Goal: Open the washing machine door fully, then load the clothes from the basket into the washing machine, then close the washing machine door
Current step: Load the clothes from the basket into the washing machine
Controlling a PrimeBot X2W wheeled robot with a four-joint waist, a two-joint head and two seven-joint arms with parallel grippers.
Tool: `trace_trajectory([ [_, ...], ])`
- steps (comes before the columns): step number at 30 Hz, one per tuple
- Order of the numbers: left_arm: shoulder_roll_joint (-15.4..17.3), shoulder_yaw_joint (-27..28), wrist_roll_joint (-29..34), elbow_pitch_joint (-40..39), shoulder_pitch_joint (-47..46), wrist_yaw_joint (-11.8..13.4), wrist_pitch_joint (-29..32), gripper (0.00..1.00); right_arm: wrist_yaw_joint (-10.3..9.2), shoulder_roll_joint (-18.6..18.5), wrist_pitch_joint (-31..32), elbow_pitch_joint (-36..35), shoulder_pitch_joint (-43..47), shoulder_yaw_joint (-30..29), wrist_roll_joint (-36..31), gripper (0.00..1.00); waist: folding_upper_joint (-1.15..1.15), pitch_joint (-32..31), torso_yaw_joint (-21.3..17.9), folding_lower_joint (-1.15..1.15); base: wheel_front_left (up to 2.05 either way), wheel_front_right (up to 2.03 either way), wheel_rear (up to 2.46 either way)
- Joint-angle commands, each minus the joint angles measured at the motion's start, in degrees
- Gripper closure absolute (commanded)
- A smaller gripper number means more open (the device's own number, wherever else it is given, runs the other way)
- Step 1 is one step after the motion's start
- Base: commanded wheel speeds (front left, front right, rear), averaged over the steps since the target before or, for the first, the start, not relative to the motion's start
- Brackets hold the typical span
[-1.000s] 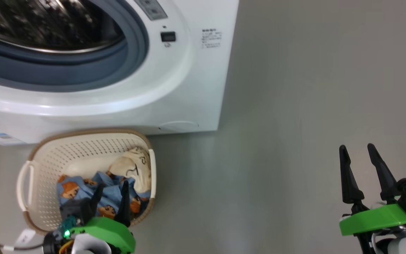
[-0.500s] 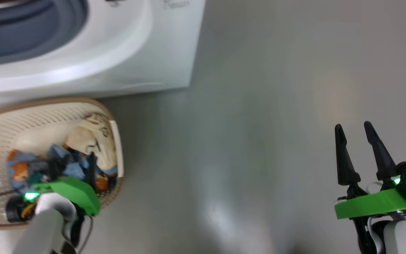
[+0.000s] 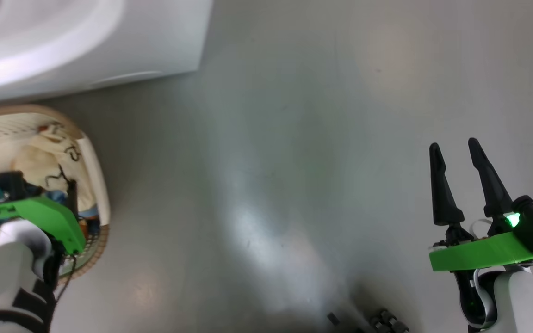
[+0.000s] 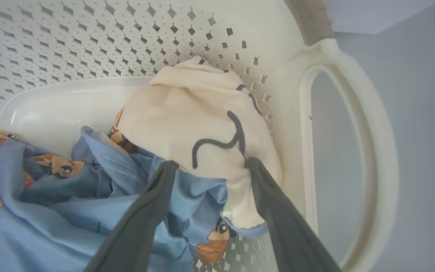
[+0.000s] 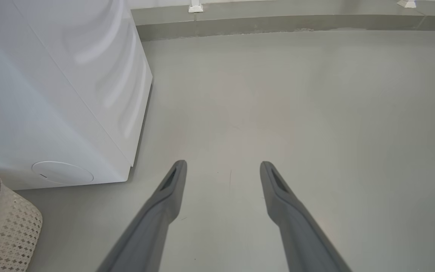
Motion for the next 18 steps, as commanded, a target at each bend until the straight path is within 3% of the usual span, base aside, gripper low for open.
trace_trajectory([
  [1, 2.59, 1.12, -0.24, 0.38, -0.36, -0.25, 0.01, 0.00, 0.51, -0.48, -0.63, -0.95, 0.32, 1.51, 0.84, 0.00, 0.00, 2.76, -2.64, 0.00, 0.00, 0.00, 0.00],
  [9, 4.94, 0.09, 0.10, 4.02, -5.13, 0.02, 3.56, 0.00, 0.51, -0.48, -0.89, -0.95, -0.49, 2.37, 1.52, 0.00, 0.00, 5.89, -4.70, 0.00, 0.00, 0.00, 0.00],
  [18, 7.87, -0.21, 0.12, 5.83, -10.41, 3.91, 8.79, 0.00, 0.51, -0.48, -0.95, -2.13, -0.97, 3.31, 1.87, 0.00, 0.00, 9.48, -6.46, 0.00, 0.00, 0.00, 0.00],
])
